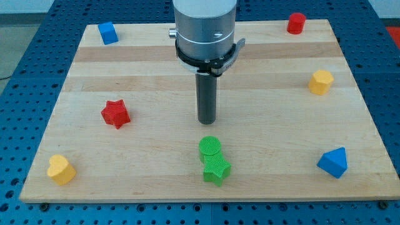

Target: Point your arm below the hexagon

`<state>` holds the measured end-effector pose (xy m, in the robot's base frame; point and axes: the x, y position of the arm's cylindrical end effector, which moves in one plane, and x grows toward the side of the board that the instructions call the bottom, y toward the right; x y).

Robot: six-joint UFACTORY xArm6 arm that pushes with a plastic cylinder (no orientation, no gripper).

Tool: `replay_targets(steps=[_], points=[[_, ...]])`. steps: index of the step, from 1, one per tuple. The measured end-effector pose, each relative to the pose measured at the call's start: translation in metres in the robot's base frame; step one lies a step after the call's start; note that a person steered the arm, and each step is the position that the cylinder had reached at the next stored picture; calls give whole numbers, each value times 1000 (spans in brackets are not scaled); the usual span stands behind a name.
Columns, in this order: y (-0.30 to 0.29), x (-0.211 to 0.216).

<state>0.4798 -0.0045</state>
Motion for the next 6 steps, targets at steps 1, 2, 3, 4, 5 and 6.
replay_targets(steps=[1, 2, 3, 4, 5, 6], points=[[0, 0], [8, 1], [11, 1], [22, 2], [45, 4], [72, 4]])
